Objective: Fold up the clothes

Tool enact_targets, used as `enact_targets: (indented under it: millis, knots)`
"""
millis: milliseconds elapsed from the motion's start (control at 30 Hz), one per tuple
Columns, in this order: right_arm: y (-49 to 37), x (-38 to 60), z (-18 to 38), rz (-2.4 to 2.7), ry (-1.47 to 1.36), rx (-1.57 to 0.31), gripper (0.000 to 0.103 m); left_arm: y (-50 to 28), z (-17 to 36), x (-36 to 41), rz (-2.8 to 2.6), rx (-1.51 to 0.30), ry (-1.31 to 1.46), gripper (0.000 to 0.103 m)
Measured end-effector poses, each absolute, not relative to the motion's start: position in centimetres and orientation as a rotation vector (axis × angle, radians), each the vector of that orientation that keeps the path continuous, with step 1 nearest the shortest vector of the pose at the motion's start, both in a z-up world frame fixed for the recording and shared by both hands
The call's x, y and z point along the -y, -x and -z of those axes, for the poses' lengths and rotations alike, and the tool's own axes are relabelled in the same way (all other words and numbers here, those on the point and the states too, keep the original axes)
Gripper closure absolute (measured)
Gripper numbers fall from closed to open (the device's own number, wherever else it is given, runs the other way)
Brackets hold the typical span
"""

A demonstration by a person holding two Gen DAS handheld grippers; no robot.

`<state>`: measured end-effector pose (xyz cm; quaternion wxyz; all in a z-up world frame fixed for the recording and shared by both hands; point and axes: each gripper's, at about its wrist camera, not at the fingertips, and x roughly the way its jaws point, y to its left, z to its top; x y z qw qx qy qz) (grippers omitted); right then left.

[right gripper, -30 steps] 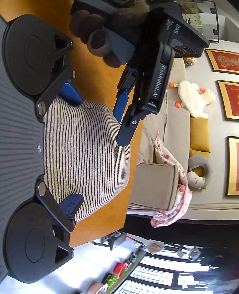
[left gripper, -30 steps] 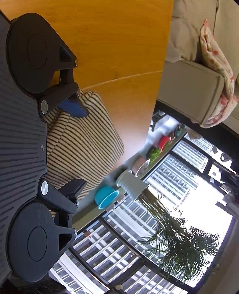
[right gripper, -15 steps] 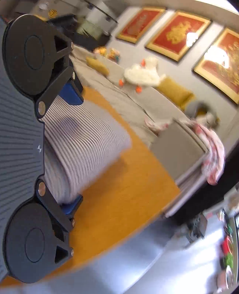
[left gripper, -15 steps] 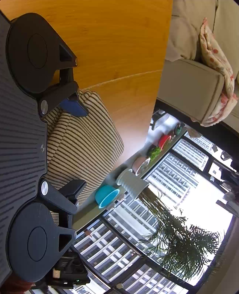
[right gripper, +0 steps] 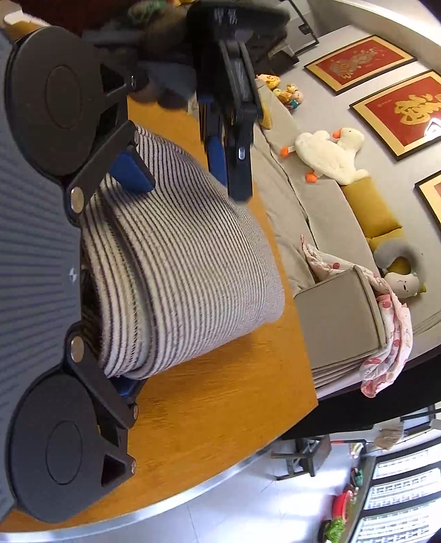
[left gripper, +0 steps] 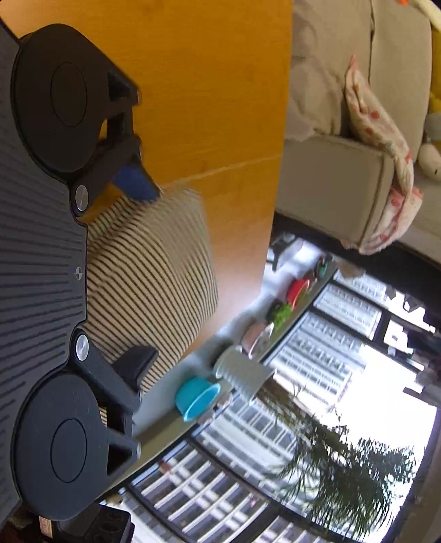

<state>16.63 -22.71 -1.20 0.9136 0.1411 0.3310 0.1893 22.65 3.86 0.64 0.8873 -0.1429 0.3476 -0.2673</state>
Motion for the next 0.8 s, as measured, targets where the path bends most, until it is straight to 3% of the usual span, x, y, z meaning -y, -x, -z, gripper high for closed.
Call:
enact_targets:
  millis: [67, 167, 333, 567, 633, 667, 800]
  knots:
    - [-16.4, 23.1, 0.9, -0.394, -0.273, -0.682, 0.000, -21.5, -0.2, -4.1, 0.574, -0.737, 0.331, 0.006]
    - [-16.5, 23.9, -0.4, -0.412, -0.237, -0.681, 0.000, -20.5, 0.9, -3.6, 0.601, -0.769, 0.303, 0.015]
    - [-18.1, 25.7, -4.3, -0.448, -0.251, -0.601, 0.000, -20.8, 1.6, -3.3, 0.600, -0.783, 0.279, 0.012]
    - [-29.0, 24.1, -3.1, -0.467, -0.352, -0.792, 0.000, -20.4, 1.3, -3.2, 0.592, -0.789, 0.229, 0.011]
    - [-31.3, 22.6, -1.5, -0.474, -0.354, -0.908, 0.007, -20.4, 1.3, -3.3, 0.585, -0.793, 0.214, 0.011]
    - [-31.3, 22.0, -1.3, -0.496, -0.354, -0.915, 0.015, -20.4, 1.3, -3.4, 0.584, -0.795, 0.208, 0.009]
    - [-28.0, 20.6, -4.8, -0.673, -0.274, -0.679, 0.016, -20.5, 1.7, -4.0, 0.602, -0.808, 0.212, 0.006]
